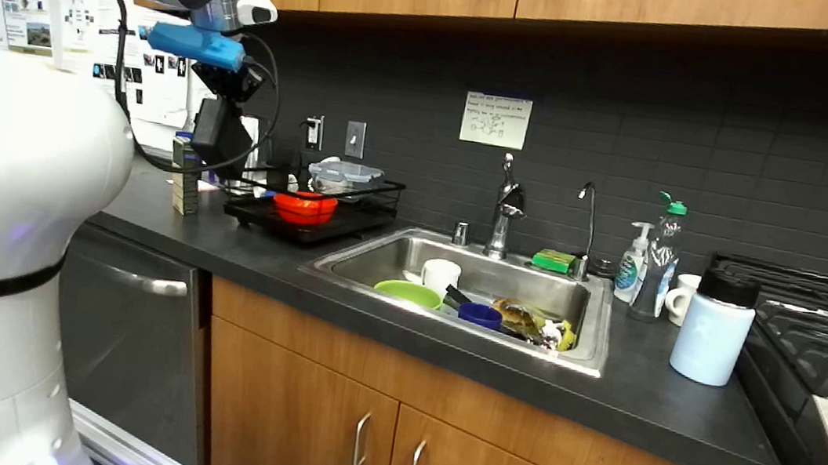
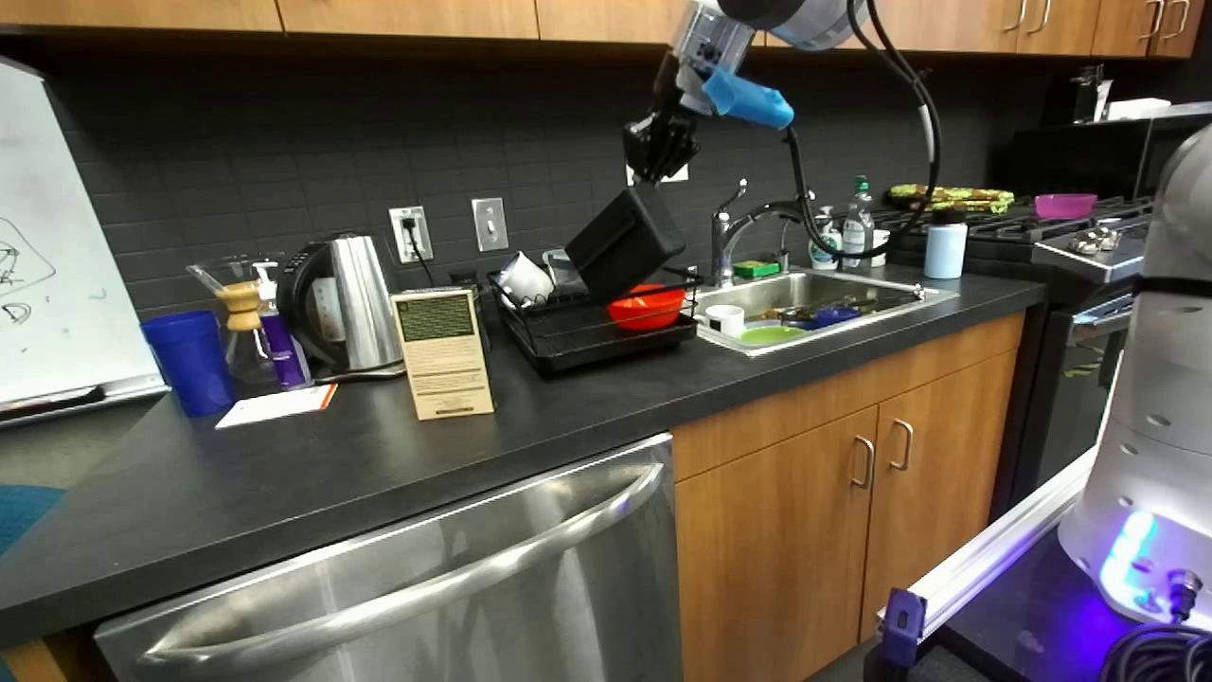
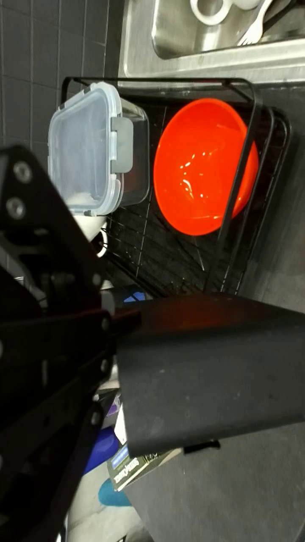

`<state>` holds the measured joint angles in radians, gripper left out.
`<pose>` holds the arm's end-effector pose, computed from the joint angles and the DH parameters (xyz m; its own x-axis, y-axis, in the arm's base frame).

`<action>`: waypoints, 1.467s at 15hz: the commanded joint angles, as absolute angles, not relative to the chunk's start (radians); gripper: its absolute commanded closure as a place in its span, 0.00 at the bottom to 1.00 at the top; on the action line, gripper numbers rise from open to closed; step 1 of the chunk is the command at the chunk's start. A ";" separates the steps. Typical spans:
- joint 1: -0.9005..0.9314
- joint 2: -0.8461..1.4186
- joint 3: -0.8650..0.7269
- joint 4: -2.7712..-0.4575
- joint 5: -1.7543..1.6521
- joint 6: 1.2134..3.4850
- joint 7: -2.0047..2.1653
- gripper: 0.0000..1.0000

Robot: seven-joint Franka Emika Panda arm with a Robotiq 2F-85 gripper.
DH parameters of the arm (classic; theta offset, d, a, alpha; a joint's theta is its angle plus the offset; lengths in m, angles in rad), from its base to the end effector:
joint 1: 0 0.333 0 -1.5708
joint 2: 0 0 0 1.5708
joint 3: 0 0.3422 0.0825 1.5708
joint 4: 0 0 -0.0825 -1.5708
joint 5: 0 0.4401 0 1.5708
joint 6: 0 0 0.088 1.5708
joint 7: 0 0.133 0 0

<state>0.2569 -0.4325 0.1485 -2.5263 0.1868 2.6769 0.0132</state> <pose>0.4613 0.1957 0.4649 0.8208 0.1816 0.5416 0.2812 -0.9537 -0.1064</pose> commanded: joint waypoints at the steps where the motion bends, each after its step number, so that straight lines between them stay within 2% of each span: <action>1: 0.266 -0.417 0.161 -2.513 0.203 2.712 0.046 0.99; 15: 0.192 -0.268 0.203 -2.403 0.167 2.942 0.205 0.99; 22: 0.051 -0.219 0.354 -2.441 0.017 3.115 0.401 0.99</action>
<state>0.1256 -0.2281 0.2835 -2.4338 0.0854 3.0437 0.3098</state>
